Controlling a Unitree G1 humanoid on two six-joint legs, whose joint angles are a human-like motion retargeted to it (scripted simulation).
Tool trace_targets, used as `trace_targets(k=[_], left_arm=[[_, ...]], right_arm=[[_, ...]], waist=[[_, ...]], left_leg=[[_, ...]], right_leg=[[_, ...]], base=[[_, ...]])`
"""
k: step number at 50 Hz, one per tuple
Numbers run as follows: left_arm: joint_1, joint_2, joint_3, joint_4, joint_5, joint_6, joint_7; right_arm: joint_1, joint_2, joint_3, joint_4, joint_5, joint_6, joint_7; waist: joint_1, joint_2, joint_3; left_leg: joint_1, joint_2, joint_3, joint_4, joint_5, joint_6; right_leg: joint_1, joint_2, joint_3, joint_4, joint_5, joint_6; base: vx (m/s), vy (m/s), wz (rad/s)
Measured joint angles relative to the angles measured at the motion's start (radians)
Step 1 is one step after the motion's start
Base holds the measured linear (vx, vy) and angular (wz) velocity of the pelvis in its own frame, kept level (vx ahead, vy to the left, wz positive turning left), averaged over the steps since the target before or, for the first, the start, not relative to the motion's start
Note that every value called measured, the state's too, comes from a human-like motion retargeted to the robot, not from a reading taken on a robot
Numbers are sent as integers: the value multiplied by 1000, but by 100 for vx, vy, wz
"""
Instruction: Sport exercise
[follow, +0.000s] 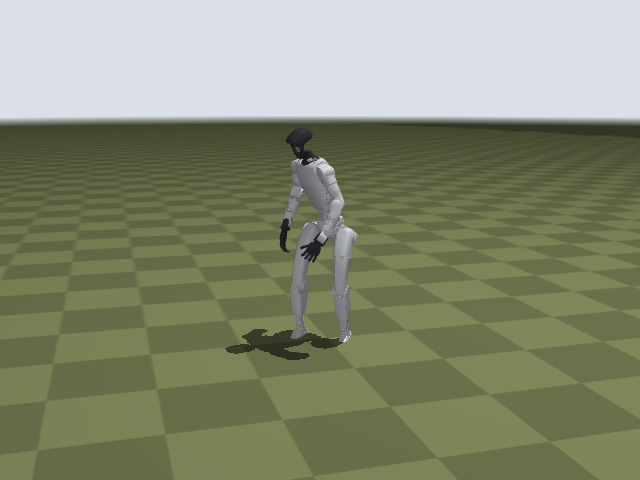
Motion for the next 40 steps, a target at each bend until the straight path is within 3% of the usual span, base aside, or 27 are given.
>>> trace_targets(k=[9, 20, 40], left_arm=[[100, -206, 2, 283, 97, 24, 79], [169, -296, 48, 436, 86, 33, 146], [231, -345, 51, 550, 14, 12, 238]], right_arm=[[34, 43, -14, 44, 30, 6, -28], [79, 78, -25, 148, 97, 16, -26], [102, 138, -56, 305, 204, 26, -47]], waist=[[89, -10, -84], [183, -14, -156], [238, -33, -132]], left_leg=[[136, -40, -23, -152, 105, 15], [209, -22, -47, -112, 119, 31], [435, -6, -24, -110, 90, 47]], right_leg=[[165, -26, -34, -196, 69, 0], [298, -15, -71, -289, 79, 0], [606, 1, -54, -533, 105, 0]], base=[[4, 1, -2], [8, 0, -17], [8, -1, -23]])
